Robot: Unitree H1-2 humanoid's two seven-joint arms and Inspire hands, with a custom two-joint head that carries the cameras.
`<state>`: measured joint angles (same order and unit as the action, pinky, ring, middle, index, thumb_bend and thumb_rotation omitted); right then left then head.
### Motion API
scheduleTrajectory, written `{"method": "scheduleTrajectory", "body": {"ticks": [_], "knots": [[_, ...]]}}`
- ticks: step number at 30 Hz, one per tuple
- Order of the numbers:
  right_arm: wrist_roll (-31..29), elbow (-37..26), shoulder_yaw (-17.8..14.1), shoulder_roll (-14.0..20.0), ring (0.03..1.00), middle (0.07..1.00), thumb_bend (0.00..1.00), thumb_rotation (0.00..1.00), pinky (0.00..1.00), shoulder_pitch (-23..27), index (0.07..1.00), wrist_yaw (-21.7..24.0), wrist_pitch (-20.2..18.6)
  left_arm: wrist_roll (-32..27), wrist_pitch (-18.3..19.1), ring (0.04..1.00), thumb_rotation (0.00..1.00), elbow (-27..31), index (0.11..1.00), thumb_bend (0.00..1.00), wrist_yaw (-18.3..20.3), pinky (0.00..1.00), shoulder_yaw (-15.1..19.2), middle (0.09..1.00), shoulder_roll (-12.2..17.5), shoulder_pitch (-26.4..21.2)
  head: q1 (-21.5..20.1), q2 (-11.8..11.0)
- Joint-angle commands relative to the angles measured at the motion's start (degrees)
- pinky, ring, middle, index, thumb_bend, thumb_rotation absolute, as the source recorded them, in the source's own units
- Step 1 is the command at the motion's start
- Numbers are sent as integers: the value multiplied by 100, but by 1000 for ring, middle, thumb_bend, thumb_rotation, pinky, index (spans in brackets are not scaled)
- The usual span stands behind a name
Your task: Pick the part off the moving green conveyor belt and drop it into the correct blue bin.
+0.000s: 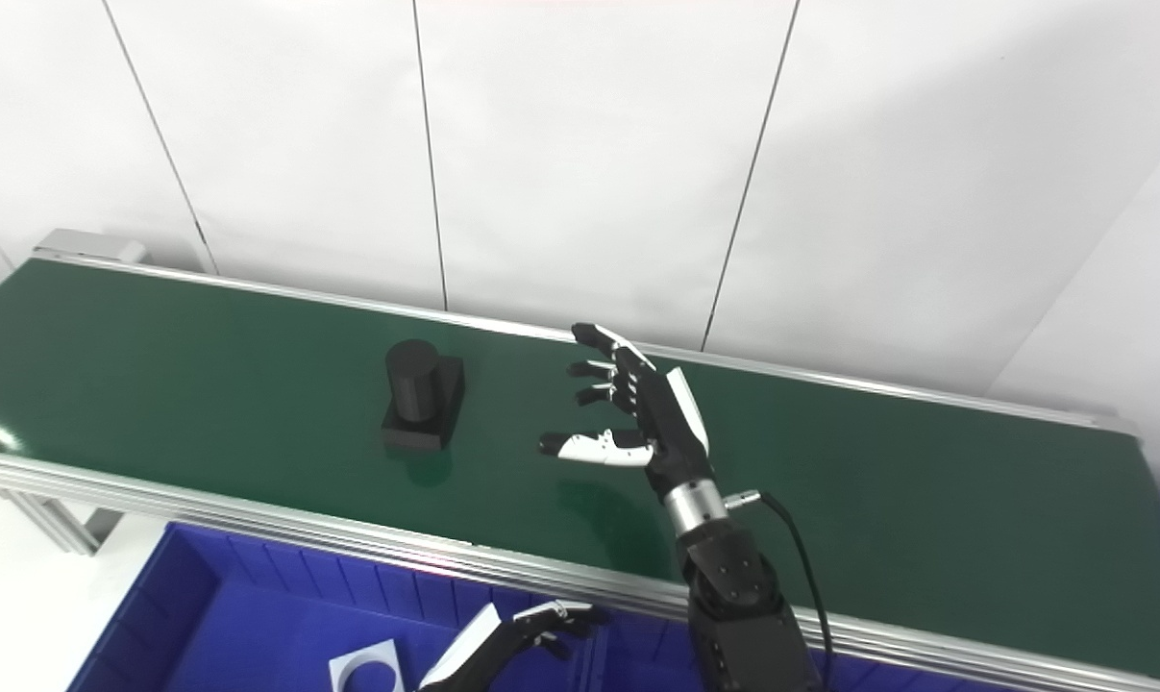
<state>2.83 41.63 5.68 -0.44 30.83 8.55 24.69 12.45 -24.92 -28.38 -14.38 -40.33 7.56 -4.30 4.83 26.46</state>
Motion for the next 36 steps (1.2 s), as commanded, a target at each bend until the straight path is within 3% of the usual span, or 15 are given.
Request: {"method": "scheduleTrajectory", "body": {"ticks": [1, 15, 36], "knots": [[-39, 5, 20, -101, 747, 866, 1000, 229, 620, 372, 834, -51, 221, 31, -201, 778, 103, 182, 785, 1000, -109, 663, -10, 827, -34, -54, 7, 13], [158, 684, 282, -203, 741, 863, 1000, 245, 599, 802, 834, -173, 223, 85, -201, 779, 110, 181, 795, 1000, -174, 655, -72, 830, -100, -61, 83, 13], [282, 1895, 376, -138, 739, 884, 1000, 237, 614, 1418, 843, -522, 223, 181, -201, 782, 87, 378, 799, 1000, -246, 653, -172, 831, -135, 64, 170, 4]]}}
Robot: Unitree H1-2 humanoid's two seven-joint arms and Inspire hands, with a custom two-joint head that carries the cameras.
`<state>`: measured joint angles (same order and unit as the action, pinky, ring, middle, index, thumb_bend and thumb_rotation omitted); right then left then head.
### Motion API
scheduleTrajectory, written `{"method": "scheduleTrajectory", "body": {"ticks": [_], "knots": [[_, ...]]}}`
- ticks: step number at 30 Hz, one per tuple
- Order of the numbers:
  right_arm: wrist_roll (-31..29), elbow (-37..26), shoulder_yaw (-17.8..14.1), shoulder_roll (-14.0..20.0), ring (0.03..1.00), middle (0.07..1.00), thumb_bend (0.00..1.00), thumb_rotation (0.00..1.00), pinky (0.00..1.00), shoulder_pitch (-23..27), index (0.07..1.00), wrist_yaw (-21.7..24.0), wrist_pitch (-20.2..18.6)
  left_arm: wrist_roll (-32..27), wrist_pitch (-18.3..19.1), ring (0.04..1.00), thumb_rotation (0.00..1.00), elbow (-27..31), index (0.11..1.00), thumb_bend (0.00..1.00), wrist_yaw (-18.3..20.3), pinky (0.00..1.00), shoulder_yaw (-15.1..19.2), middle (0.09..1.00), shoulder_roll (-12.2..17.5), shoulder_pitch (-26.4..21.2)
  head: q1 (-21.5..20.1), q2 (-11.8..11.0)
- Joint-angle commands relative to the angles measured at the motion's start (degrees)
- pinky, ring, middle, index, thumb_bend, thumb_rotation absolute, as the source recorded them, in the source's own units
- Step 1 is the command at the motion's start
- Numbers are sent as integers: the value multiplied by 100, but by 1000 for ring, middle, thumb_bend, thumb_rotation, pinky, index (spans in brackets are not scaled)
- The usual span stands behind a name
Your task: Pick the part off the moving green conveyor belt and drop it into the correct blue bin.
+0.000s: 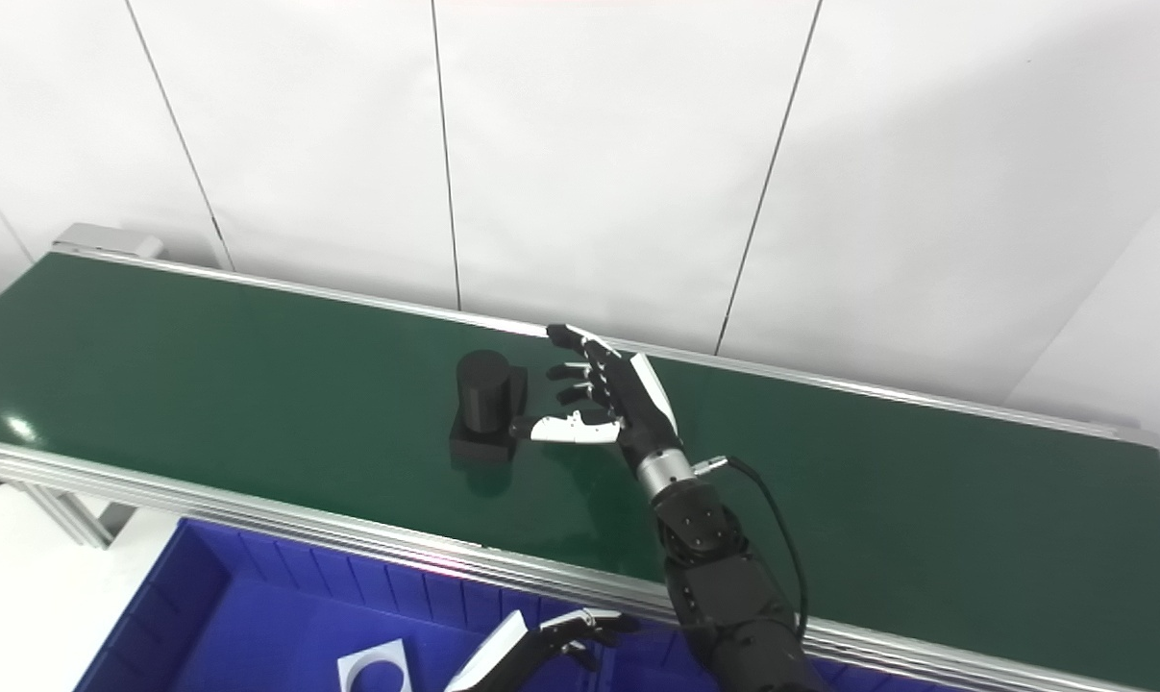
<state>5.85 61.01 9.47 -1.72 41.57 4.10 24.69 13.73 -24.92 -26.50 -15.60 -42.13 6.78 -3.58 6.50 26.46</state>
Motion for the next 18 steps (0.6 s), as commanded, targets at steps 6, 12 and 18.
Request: {"method": "scheduleTrajectory", "body": {"ticks": [6, 12, 18], "knots": [[73, 124, 55, -3, 732, 874, 1000, 199, 587, 413, 831, -277, 223, 91, -201, 784, 88, 223, 801, 1000, -182, 661, -62, 833, -33, 23, -35, -43], [226, 265, 157, 7, 717, 847, 1000, 188, 579, 438, 824, -562, 223, 146, -201, 778, 131, 284, 794, 1000, -273, 663, -137, 827, -4, 65, -48, -84], [239, 307, 170, 28, 717, 845, 1000, 164, 584, 407, 822, -630, 223, 163, -201, 771, 138, 360, 783, 1000, -294, 657, -156, 822, 3, 108, -51, -21]]}}
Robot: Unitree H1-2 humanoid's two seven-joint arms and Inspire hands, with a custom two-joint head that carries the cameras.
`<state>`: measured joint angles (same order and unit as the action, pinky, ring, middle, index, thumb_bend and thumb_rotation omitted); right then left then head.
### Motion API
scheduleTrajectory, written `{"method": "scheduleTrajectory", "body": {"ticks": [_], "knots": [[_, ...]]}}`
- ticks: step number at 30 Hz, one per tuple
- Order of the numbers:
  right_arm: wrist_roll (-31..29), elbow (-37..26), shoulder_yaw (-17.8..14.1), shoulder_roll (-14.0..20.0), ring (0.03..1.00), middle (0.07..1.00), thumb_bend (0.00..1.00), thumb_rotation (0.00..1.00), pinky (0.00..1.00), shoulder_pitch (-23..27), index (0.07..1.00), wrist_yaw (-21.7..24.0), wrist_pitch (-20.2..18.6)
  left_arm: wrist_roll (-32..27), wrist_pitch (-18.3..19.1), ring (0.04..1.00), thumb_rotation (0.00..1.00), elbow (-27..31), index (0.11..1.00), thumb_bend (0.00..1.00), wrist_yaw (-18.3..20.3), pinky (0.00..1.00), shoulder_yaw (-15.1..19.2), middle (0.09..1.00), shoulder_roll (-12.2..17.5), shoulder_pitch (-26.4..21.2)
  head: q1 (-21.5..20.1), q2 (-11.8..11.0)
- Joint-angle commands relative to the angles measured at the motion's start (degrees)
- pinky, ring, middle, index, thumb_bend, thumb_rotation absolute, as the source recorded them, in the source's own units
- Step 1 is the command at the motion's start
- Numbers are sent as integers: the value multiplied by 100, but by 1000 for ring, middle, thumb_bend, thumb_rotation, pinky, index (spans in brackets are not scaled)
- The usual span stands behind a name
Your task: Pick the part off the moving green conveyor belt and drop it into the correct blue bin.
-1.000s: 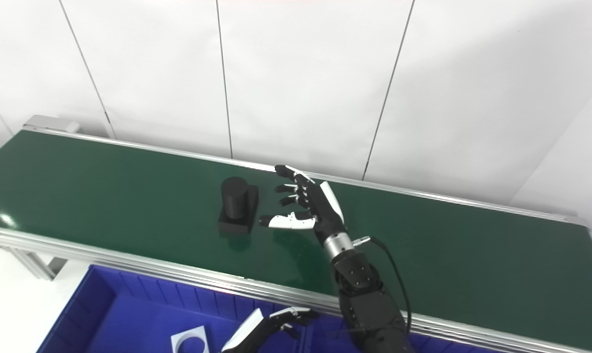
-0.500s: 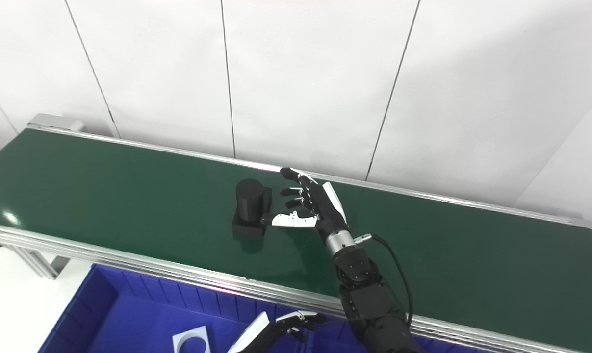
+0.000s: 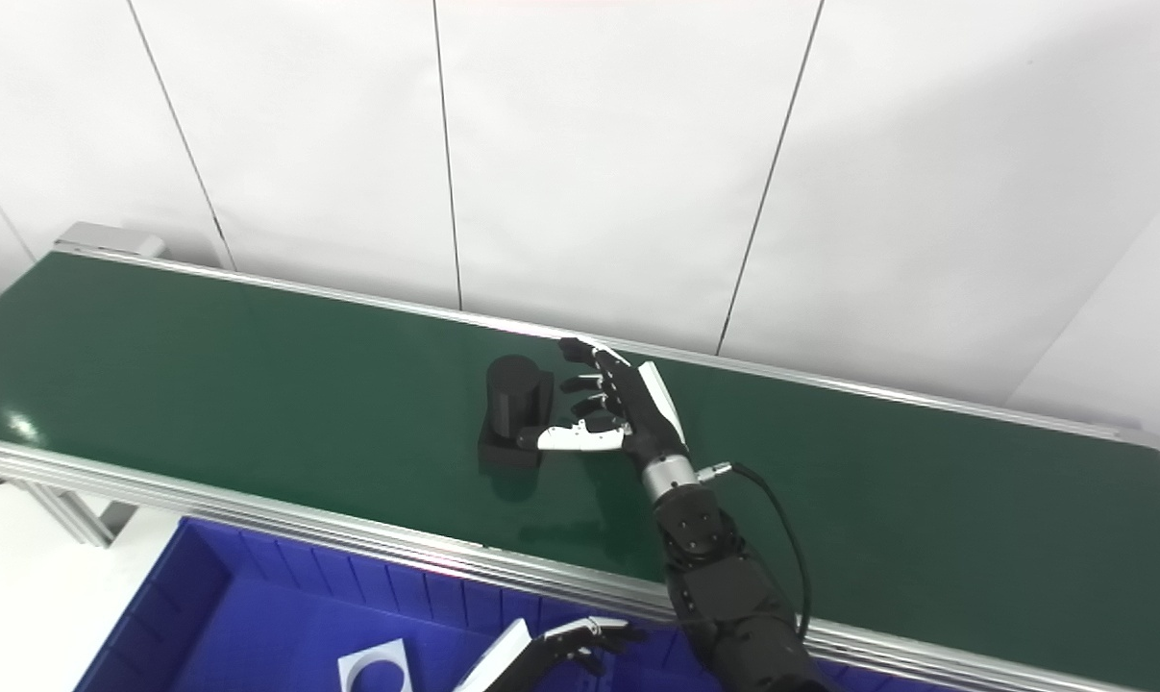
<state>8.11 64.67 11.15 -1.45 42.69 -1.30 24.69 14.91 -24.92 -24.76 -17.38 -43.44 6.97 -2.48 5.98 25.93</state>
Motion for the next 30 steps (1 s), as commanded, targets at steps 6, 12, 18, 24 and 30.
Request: {"method": "scheduleTrajectory", "body": {"ticks": [6, 12, 18, 24, 30], "knots": [[26, -95, 14, 6, 721, 854, 997, 164, 578, 290, 824, -90, 223, 54, -201, 776, 148, 203, 788, 1000, -86, 661, -11, 827, -8, 4, -15, 68], [12, -120, 5, -12, 712, 843, 997, 170, 566, 303, 815, -87, 223, 75, -201, 781, 143, 224, 792, 1000, -67, 662, 23, 830, 8, 16, -52, 97], [28, -135, -6, -27, 689, 819, 992, 179, 549, 311, 788, -164, 223, 49, -201, 779, 149, 231, 793, 1000, -40, 651, 34, 830, 21, 23, -76, 125], [120, -97, -28, -67, 442, 506, 570, 26, 374, 333, 513, -442, 218, 0, -201, 777, 141, 242, 792, 1000, -19, 641, 50, 830, 27, 32, -92, 141], [245, -109, 46, -39, 387, 455, 529, 0, 327, 337, 502, -542, 220, -14, -201, 774, 139, 249, 793, 1000, 17, 634, 69, 831, 37, 41, -110, 163]]}}
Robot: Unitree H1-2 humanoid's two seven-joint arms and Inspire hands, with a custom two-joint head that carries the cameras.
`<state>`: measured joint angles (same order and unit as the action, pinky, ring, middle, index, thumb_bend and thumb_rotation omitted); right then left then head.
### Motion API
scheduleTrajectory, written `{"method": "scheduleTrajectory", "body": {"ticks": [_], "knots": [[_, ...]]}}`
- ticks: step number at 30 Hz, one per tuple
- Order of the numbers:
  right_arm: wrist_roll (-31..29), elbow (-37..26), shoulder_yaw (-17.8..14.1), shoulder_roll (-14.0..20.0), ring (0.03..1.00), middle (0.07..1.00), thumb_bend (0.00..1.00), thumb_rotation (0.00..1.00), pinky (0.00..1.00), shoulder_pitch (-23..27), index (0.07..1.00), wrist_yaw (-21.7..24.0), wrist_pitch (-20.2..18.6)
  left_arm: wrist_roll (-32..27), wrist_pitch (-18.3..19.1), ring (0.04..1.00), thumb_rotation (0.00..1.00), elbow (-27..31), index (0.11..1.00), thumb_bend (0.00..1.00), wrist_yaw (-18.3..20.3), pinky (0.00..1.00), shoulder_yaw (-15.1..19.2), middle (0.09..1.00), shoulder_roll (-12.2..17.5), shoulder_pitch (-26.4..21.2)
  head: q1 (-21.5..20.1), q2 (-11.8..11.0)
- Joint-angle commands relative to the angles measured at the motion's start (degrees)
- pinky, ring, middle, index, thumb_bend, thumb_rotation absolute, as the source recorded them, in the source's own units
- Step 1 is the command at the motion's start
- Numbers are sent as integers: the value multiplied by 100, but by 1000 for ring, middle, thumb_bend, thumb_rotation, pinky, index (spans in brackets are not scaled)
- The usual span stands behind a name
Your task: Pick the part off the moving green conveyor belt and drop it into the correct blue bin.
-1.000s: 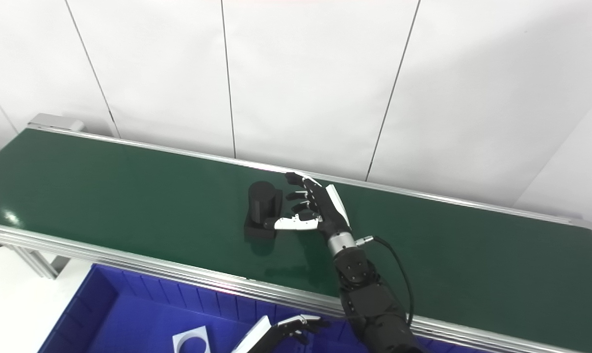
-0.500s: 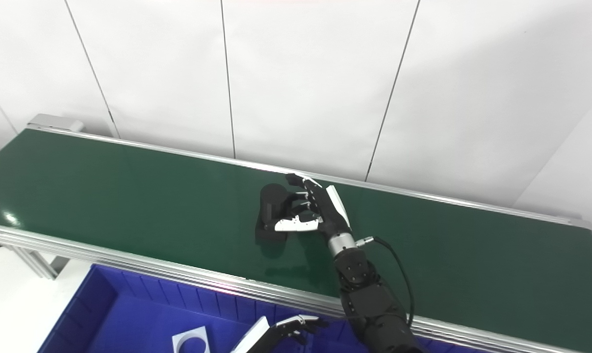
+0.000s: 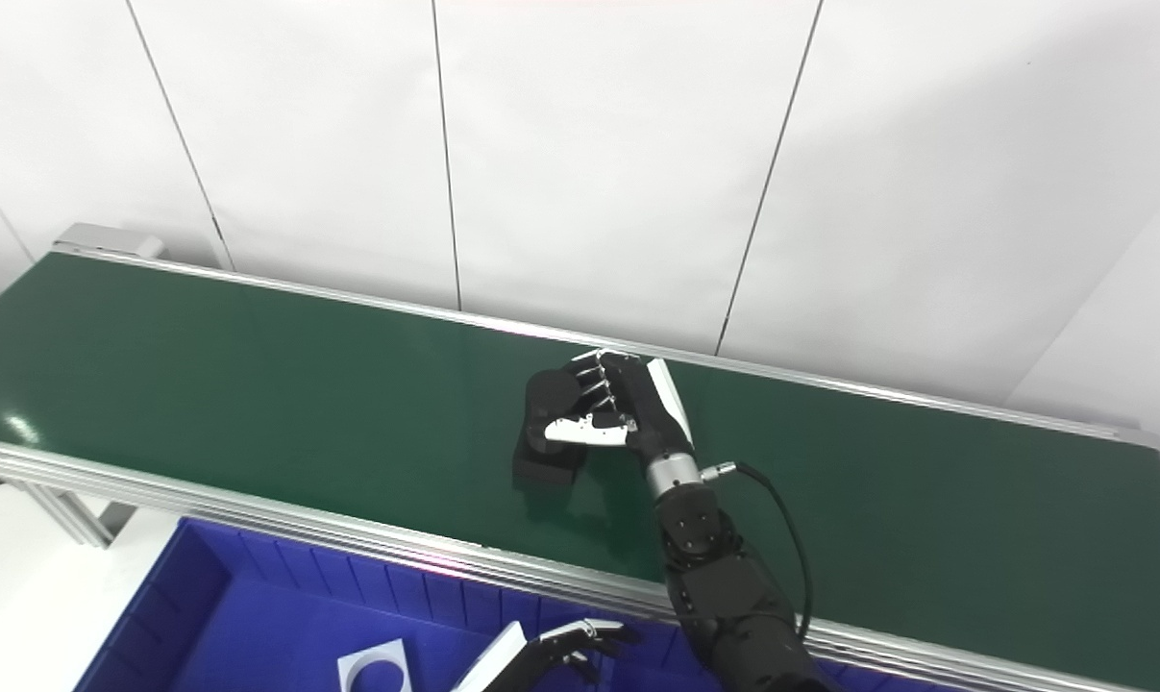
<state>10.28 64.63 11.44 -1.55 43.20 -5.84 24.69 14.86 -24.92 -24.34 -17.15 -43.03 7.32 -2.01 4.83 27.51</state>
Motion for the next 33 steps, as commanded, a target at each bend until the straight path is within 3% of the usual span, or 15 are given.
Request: {"method": "scheduleTrajectory", "body": {"ticks": [1, 12, 15, 19, 28, 33], "knots": [[29, -108, 19, -27, 389, 455, 529, 0, 329, 285, 501, -93, 221, -13, -201, 775, 136, 209, 793, 1000, 6, 638, 37, 831, 1, -2, 4, 5], [165, -353, 179, 84, 384, 449, 526, 0, 327, 191, 506, -182, 222, -37, -201, 775, 120, 235, 799, 1000, 2, 630, 53, 835, 30, -2, -46, 31], [187, -729, 202, 150, 385, 446, 527, 0, 332, 47, 506, -136, 221, -57, -201, 778, 112, 250, 799, 1000, 46, 643, 81, 836, 24, 12, -54, 50], [213, -1449, 152, 241, 375, 450, 527, 0, 309, -231, 507, -13, 209, -20, -201, 780, 121, 299, 797, 1000, 63, 651, 114, 836, 17, 37, -73, 85], [79, -4316, -117, 647, 379, 447, 529, 0, 328, -1358, 497, 562, -607, -73, -201, 783, 118, 286, 794, 1000, 105, 679, 147, 834, 6, -21, -227, 194], [-331, -5506, -356, 876, 368, 447, 528, 0, 306, -1967, 503, 912, -1011, -117, -201, 785, 107, 306, 792, 1000, 177, 683, 192, 834, 26, -39, -361, 252]]}}
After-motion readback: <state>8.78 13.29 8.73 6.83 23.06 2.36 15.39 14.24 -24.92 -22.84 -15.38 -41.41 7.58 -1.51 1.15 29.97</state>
